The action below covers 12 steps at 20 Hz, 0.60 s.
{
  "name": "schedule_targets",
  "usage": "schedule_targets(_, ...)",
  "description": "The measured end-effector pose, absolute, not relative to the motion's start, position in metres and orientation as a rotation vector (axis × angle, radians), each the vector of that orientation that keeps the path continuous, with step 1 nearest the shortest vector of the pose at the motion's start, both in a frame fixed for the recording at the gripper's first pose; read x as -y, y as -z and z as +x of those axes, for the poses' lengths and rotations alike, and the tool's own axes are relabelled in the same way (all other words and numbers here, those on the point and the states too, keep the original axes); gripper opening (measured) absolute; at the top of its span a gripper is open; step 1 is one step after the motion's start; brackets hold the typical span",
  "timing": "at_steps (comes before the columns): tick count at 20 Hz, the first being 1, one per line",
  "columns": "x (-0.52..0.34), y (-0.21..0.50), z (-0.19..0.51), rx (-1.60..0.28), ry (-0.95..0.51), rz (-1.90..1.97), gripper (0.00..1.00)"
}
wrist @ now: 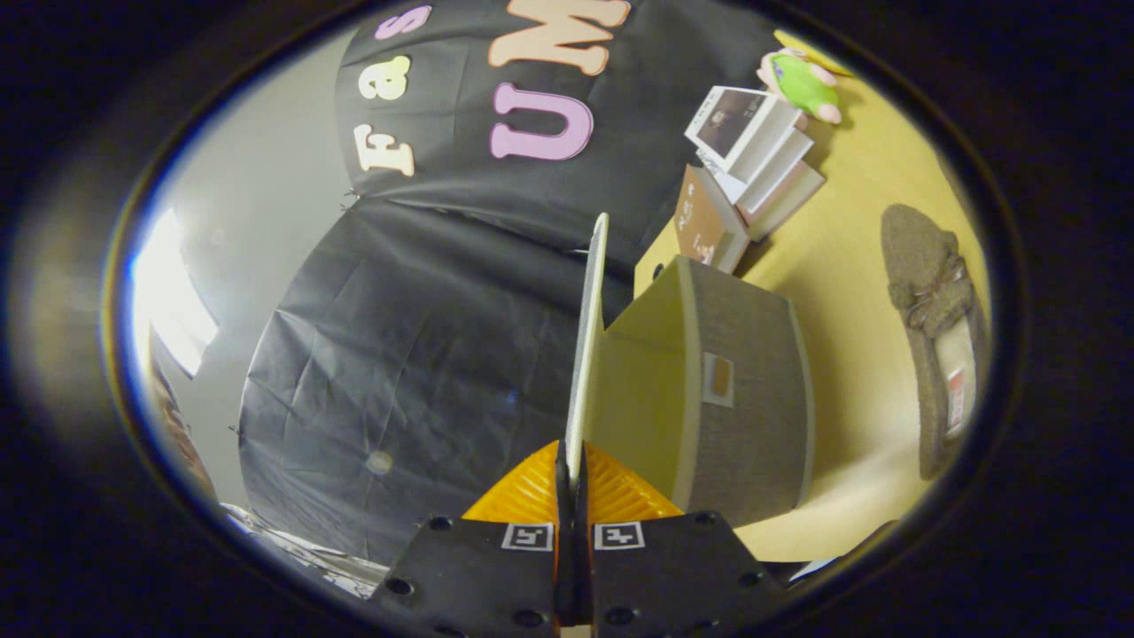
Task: Open the storage box then place both shoes into the box .Put the left shoe in first, then the right shoe, with the right side of both shoes facing outward in a uniform manner.
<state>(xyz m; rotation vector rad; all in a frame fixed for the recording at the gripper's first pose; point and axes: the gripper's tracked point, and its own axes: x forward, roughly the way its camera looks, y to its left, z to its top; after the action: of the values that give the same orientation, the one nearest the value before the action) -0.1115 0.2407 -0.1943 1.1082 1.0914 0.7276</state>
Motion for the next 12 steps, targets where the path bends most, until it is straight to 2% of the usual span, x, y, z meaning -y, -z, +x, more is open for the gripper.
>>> schedule_targets(12,-0.375,0.104,-0.107,-0.975,-0.914,1.047,0.03)
